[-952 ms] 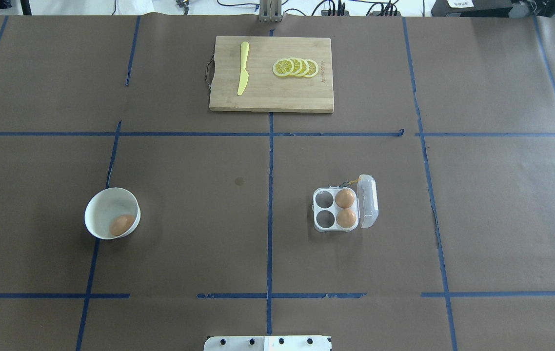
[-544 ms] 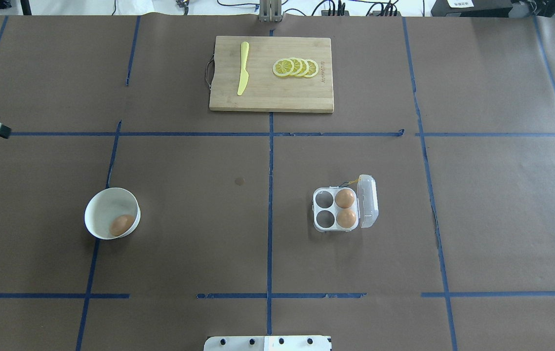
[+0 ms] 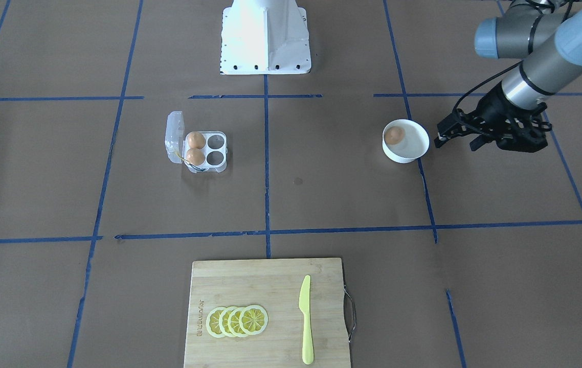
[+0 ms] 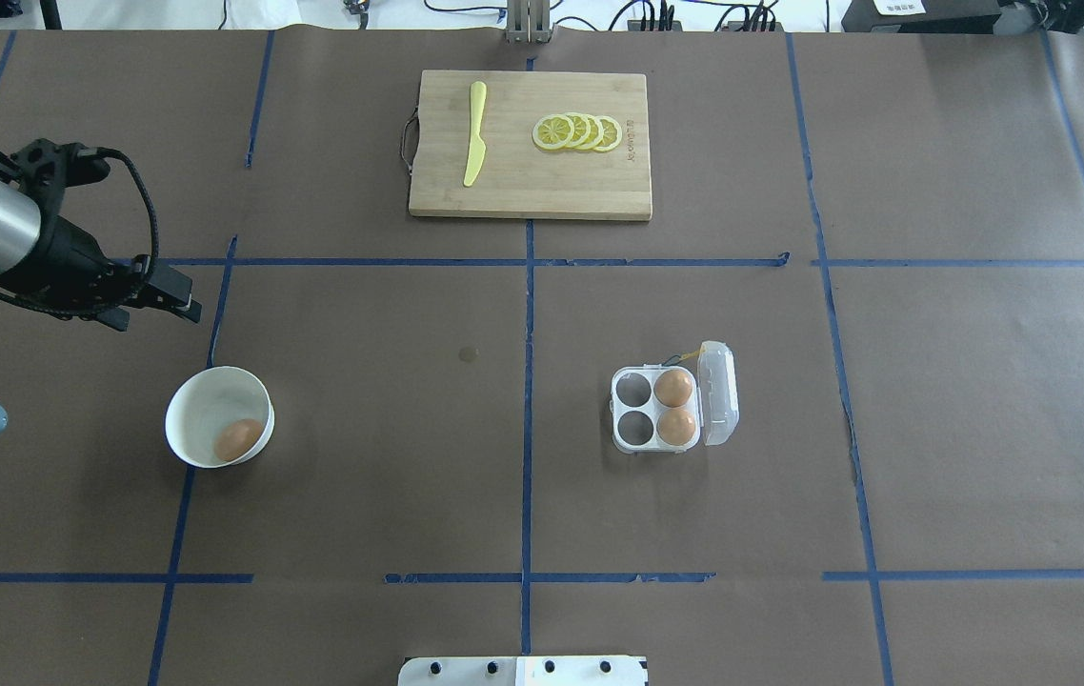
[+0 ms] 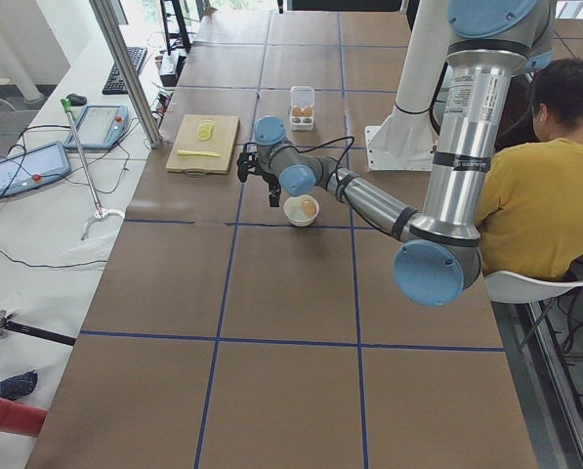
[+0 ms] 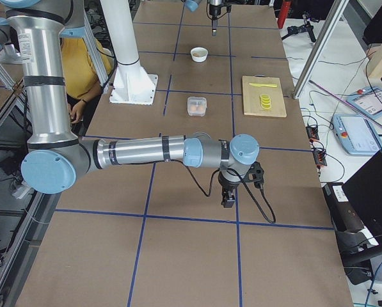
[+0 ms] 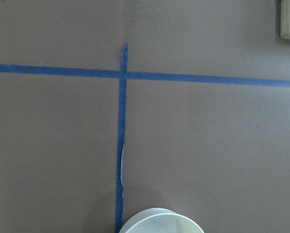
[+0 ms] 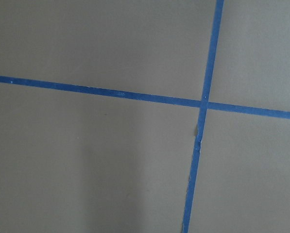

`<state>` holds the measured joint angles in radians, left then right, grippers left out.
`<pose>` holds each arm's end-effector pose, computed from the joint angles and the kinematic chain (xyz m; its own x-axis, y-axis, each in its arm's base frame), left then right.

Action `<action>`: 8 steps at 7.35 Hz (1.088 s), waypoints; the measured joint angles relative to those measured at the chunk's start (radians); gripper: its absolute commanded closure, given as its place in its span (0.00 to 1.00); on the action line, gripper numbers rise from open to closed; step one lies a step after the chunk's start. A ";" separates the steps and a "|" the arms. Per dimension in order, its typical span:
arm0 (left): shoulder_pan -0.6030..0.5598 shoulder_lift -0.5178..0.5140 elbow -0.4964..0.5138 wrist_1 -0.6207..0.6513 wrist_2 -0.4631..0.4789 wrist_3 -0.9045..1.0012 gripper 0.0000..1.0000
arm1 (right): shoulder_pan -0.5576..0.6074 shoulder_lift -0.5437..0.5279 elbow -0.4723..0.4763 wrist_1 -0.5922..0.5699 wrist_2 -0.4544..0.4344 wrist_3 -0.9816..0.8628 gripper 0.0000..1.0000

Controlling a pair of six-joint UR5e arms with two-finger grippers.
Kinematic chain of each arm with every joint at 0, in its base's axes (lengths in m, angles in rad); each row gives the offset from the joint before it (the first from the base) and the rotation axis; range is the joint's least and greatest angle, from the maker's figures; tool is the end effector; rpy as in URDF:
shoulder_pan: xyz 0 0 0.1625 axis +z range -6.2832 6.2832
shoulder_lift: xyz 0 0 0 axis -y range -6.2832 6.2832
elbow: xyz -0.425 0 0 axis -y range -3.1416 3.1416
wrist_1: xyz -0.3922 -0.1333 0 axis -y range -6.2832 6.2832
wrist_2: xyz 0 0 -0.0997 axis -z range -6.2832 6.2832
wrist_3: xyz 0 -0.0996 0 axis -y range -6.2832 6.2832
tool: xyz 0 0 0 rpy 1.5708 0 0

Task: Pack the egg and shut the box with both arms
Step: 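Move the left gripper over the white bowl and lower toward the egg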

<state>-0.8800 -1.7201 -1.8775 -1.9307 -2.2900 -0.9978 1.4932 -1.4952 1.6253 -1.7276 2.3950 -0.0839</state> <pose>0.2908 -0.4580 0.3888 0.5155 0.0166 -0.8567 -0.0063 0.9999 0.0156 0.0198 -0.5219 0.6057 0.6697 -0.1165 0.7334 0.1341 0.9904 0.0349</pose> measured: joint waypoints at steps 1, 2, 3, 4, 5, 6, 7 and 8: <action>0.029 0.000 0.007 -0.027 0.003 0.005 0.13 | -0.002 0.000 0.000 -0.001 0.001 0.001 0.00; 0.047 0.001 0.024 -0.061 0.003 0.027 0.14 | -0.003 0.000 0.000 -0.001 0.001 0.001 0.00; 0.068 0.000 0.048 -0.101 0.003 0.052 0.14 | -0.003 0.000 -0.001 -0.001 0.001 0.001 0.00; 0.092 -0.002 0.080 -0.151 0.003 0.065 0.16 | -0.004 0.000 -0.001 -0.001 0.001 0.001 0.00; 0.113 -0.003 0.112 -0.203 0.003 0.072 0.19 | -0.004 0.000 0.000 -0.001 0.001 0.001 0.00; 0.132 -0.004 0.136 -0.237 0.003 0.074 0.21 | -0.004 0.000 0.000 -0.001 0.002 0.001 0.00; 0.148 -0.005 0.153 -0.254 0.004 0.075 0.22 | -0.004 0.001 0.000 -0.001 0.002 0.001 0.00; 0.155 -0.004 0.161 -0.262 0.004 0.076 0.25 | -0.004 0.001 0.001 -0.001 0.002 0.001 0.00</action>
<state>-0.7250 -1.7237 -1.7165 -2.1924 -2.2858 -0.9221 1.4895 -1.4943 1.6261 -1.7288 2.3972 -0.0832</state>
